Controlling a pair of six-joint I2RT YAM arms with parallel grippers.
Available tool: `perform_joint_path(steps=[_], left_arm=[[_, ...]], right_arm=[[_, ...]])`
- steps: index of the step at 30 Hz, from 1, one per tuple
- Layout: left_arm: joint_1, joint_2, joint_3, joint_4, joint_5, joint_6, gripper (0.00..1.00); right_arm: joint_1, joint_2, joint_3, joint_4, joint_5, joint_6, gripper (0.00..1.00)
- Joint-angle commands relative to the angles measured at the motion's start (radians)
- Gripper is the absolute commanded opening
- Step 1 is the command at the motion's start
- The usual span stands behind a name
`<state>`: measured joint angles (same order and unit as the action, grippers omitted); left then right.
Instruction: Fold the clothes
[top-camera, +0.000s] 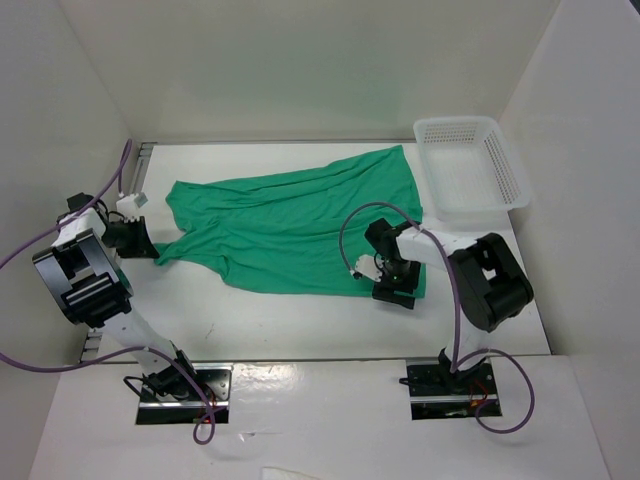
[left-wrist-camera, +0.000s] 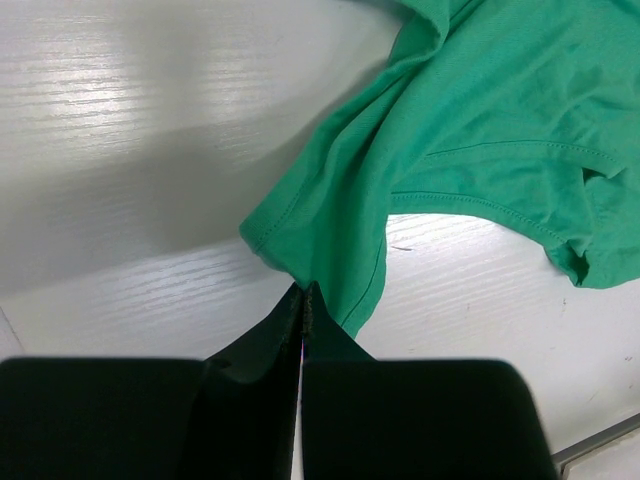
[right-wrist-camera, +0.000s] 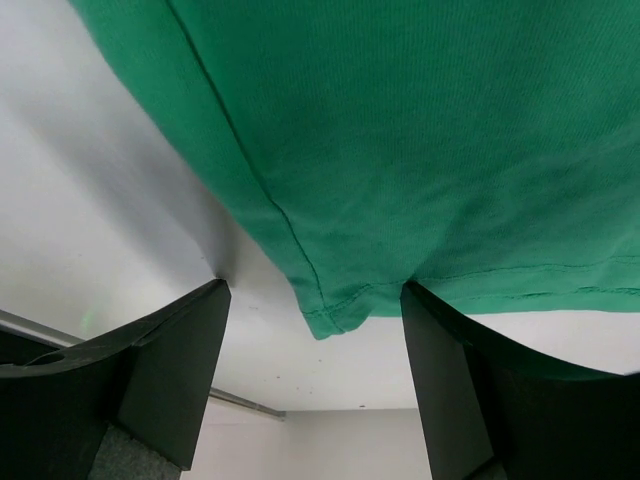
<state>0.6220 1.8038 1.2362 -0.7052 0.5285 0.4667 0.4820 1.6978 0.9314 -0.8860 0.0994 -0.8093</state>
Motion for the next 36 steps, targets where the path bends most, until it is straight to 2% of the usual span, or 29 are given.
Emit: perform_joint_path(steps=[1, 3, 6, 7, 10, 11, 13, 14, 18, 25, 29, 32, 36], left_arm=[[-0.002, -0.027, -0.006, -0.010, 0.010, 0.001, 0.00], [-0.002, -0.027, -0.006, -0.010, 0.010, 0.001, 0.00], [-0.002, -0.027, -0.006, -0.010, 0.010, 0.001, 0.00], [-0.002, -0.027, -0.006, -0.010, 0.010, 0.001, 0.00], [-0.002, -0.027, -0.006, -0.010, 0.010, 0.001, 0.00], [-0.002, -0.027, -0.018, -0.010, 0.021, 0.001, 0.00], [-0.002, -0.027, -0.018, -0.010, 0.021, 0.001, 0.00], [-0.002, -0.027, -0.018, -0.010, 0.021, 0.001, 0.00], [-0.002, -0.040, 0.009, -0.036, 0.042, 0.010, 0.00], [-0.002, -0.122, 0.144, -0.128, 0.094, -0.025, 0.00], [0.007, -0.161, 0.245, -0.194, 0.119, -0.069, 0.00], [0.025, -0.184, 0.377, -0.256, 0.163, -0.091, 0.00], [0.068, -0.193, 0.514, -0.350, 0.229, -0.105, 0.00]], right_arm=[[0.001, 0.053, -0.025, 0.094, -0.035, -0.016, 0.76], [0.001, 0.077, -0.025, 0.107, -0.035, -0.016, 0.73], [0.001, 0.088, -0.034, 0.131, -0.035, -0.007, 0.56], [0.001, 0.098, -0.034, 0.142, -0.026, -0.007, 0.44], [0.001, 0.099, -0.034, 0.162, -0.017, 0.013, 0.37], [0.001, 0.099, -0.034, 0.162, -0.017, 0.013, 0.26], [0.001, 0.099, -0.022, 0.162, -0.017, 0.024, 0.13], [0.001, 0.099, -0.022, 0.162, -0.017, 0.024, 0.02], [0.001, 0.053, 0.009, 0.162, -0.026, 0.035, 0.00], [0.001, -0.174, 0.116, 0.095, -0.046, 0.070, 0.00], [0.001, -0.332, 0.202, 0.084, -0.003, 0.116, 0.00], [0.001, -0.461, 0.306, 0.075, 0.031, 0.136, 0.00], [0.001, -0.548, 0.372, 0.113, 0.115, 0.159, 0.00]])
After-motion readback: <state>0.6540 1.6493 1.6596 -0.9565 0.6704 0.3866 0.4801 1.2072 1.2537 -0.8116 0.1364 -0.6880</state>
